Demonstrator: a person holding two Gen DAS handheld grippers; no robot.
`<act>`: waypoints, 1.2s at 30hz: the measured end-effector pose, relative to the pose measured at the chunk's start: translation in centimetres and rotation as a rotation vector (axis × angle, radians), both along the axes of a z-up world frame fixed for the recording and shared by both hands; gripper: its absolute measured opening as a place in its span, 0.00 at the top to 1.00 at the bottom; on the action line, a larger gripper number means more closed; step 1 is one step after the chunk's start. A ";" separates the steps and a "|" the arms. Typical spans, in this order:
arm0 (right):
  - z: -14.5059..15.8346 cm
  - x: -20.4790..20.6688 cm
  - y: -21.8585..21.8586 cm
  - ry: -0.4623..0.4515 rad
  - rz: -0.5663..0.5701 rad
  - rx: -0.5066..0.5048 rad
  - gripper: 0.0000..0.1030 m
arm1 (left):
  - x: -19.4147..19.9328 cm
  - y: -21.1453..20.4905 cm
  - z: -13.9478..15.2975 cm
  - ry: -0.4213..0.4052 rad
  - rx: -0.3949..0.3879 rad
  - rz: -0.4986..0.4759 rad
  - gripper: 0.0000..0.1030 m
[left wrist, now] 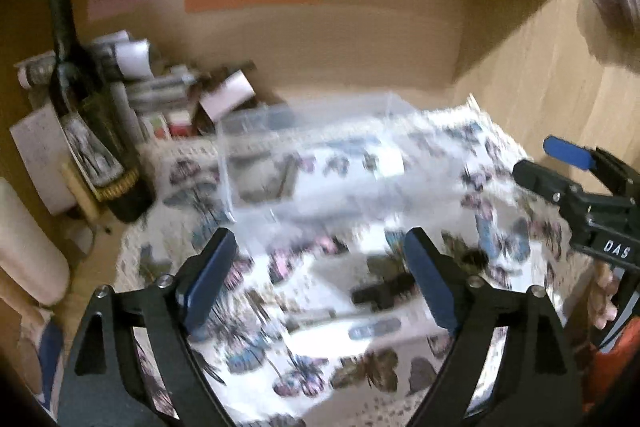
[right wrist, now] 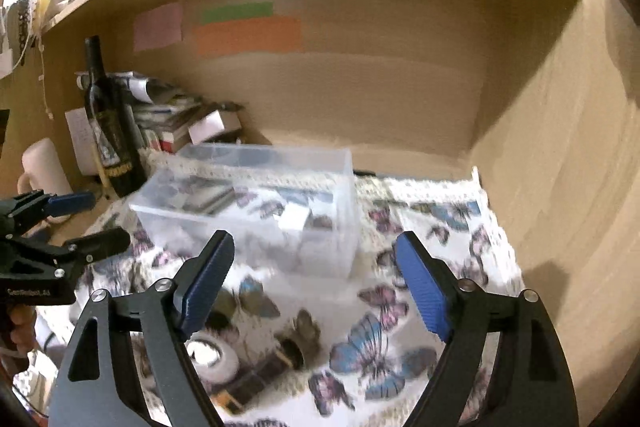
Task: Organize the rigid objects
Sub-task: 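Open the left tool over the box while the right tool releases the plug into it, then grasp the white handheld device with the left tool while the right tool grasps the black-and-gold tube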
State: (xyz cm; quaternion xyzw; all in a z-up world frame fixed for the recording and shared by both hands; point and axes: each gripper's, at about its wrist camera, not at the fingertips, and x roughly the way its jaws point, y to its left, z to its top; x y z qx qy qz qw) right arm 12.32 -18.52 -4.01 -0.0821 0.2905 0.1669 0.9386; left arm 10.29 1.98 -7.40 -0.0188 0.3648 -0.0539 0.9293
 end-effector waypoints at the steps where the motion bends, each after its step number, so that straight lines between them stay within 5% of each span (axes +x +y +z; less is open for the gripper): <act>1: -0.3 -0.2 -0.3 0.008 -0.006 -0.001 0.21 | -0.2 -0.4 -0.5 0.014 0.003 -0.012 0.16; 12: -3.3 -1.6 -2.8 0.116 -0.062 0.027 0.21 | -0.6 -3.9 -6.0 0.181 -0.021 -0.113 0.14; 21: -4.4 -2.2 -3.7 0.152 -0.076 0.027 0.21 | 0.6 -6.6 -7.3 0.207 0.004 -0.188 0.13; 29: -6.1 -1.8 -2.4 0.222 -0.041 0.039 0.21 | 1.5 -6.5 -7.9 0.240 -0.027 -0.194 0.61; 36: -8.1 -1.6 -0.4 0.292 0.004 0.034 0.26 | 0.6 -3.9 -7.9 0.250 -0.045 -0.124 0.66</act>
